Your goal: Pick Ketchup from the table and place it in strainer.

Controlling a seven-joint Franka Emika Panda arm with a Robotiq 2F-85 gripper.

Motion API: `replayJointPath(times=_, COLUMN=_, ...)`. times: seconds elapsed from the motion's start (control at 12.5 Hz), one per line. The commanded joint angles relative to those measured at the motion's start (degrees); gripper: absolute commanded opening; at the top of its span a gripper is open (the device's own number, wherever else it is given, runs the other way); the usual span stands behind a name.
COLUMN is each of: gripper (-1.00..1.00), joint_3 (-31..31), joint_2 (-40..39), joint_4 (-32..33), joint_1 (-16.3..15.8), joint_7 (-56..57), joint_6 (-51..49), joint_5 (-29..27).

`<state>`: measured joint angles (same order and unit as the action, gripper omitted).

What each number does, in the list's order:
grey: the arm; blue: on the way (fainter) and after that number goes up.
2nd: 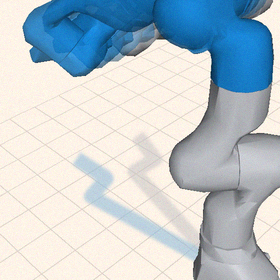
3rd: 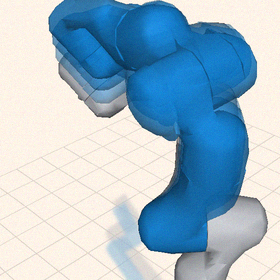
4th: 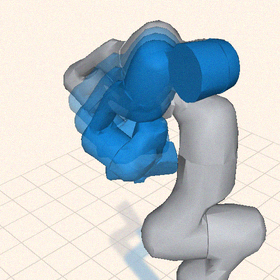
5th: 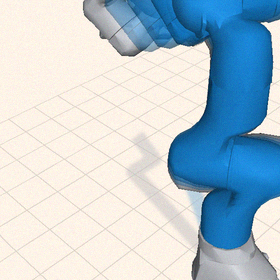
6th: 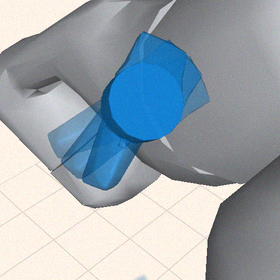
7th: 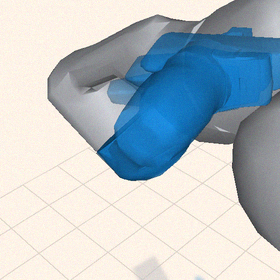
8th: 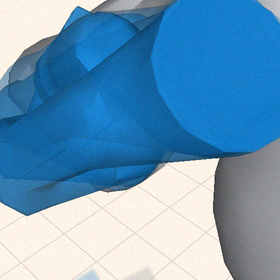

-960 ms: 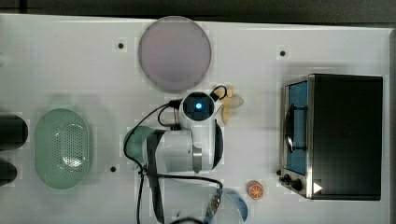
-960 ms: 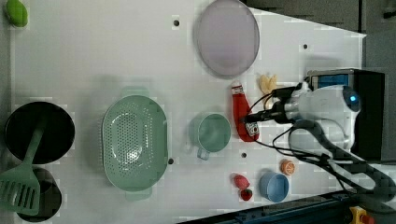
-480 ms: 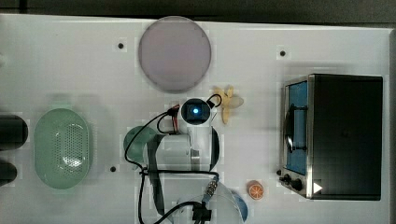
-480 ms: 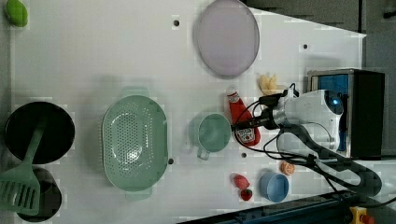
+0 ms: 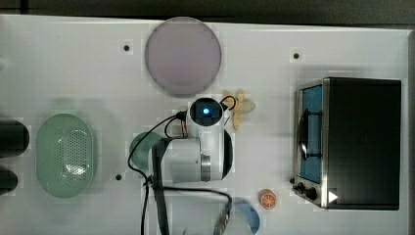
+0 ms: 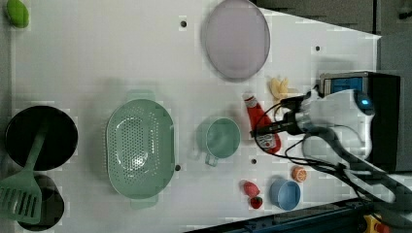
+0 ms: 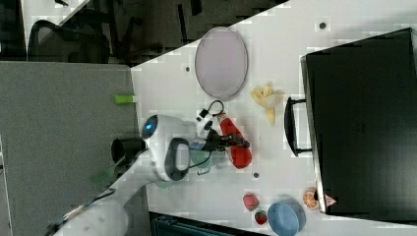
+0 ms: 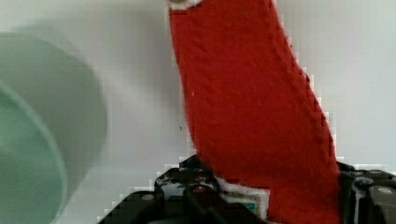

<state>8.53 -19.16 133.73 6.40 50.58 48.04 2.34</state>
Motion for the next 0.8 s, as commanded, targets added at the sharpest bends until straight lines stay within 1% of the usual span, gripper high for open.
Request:
replayJointPath(times=0.08, gripper=0.25, joint_3=2.5, joint_2=13.5, joint_4=-4.3, joint_1=-0.4, joint_7=1.4, joint_6=-7.6, joint_5=0.1)
replayJointPath(times=0.24, gripper=0.25, joint_3=4.4, joint_2=19.7, joint_4=-6.9, joint_1=-0.9, joint_7=-0.8, joint_6=-13.9, joint_5=0.1)
replayJointPath(times=0.4, gripper=0.25, joint_3=6.9, joint_2=23.6, joint_4=-8.9, joint_1=-1.8, joint_7=-5.8, joint_6=-19.3, joint_5=-0.1)
replayJointPath(times=0.56, gripper=0.25, joint_3=11.0, joint_2=24.4, joint_4=-10.4, joint_1=-3.1, joint_7=-12.1, joint_6=-21.7, joint_5=-1.2)
replayJointPath(times=0.8, gripper=0.25, joint_3=18.2, joint_2=21.8, joint_4=-11.2, joint_1=-4.9, joint_7=-26.2, joint_6=-20.3, joint_5=-5.2)
